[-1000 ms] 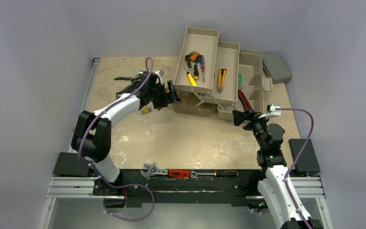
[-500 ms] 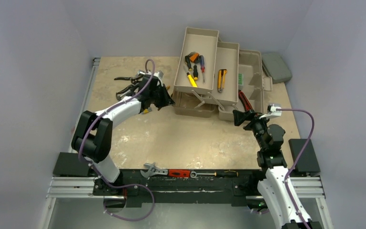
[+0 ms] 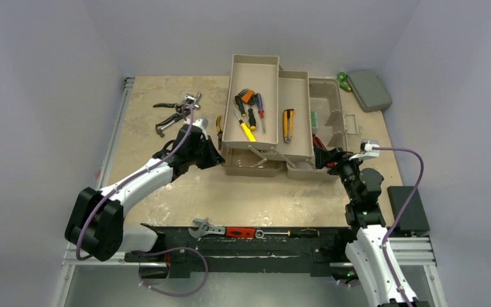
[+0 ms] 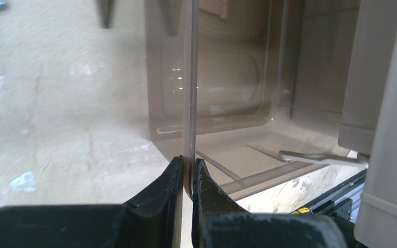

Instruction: Pack the tool kit

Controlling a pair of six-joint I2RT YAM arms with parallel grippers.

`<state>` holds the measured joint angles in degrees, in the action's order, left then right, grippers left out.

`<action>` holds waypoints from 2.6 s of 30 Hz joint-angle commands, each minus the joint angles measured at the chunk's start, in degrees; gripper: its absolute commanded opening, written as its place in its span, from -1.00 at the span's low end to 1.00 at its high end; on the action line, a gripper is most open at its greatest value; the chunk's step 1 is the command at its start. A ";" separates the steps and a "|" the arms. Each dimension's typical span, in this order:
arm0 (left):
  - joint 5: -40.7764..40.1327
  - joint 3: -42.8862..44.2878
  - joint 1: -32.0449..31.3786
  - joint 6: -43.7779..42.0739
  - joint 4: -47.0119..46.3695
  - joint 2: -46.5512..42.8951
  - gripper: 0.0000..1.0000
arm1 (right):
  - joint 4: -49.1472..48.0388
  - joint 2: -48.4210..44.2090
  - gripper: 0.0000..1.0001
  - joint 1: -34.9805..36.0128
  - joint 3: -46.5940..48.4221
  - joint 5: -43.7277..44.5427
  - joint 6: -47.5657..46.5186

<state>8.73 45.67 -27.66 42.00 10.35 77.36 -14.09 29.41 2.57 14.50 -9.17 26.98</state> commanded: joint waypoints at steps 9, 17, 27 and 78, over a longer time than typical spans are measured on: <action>-7.02 -9.73 9.89 1.62 10.96 -17.05 -1.00 | -0.05 -1.80 0.76 0.07 0.30 2.70 -0.62; -15.06 -14.38 9.91 5.86 12.29 -23.25 -1.00 | 4.13 1.15 0.79 0.07 2.37 9.00 0.66; -6.12 -8.25 1.82 -2.34 4.96 -12.60 -1.00 | 3.98 5.28 0.80 0.11 3.46 8.42 0.83; -26.31 -0.13 -5.38 -6.92 18.24 -21.88 -1.00 | 36.63 15.10 -0.28 0.09 14.61 10.09 6.00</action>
<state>-13.89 40.47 -33.08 38.41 28.51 58.04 25.15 44.93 2.61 30.59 4.54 32.64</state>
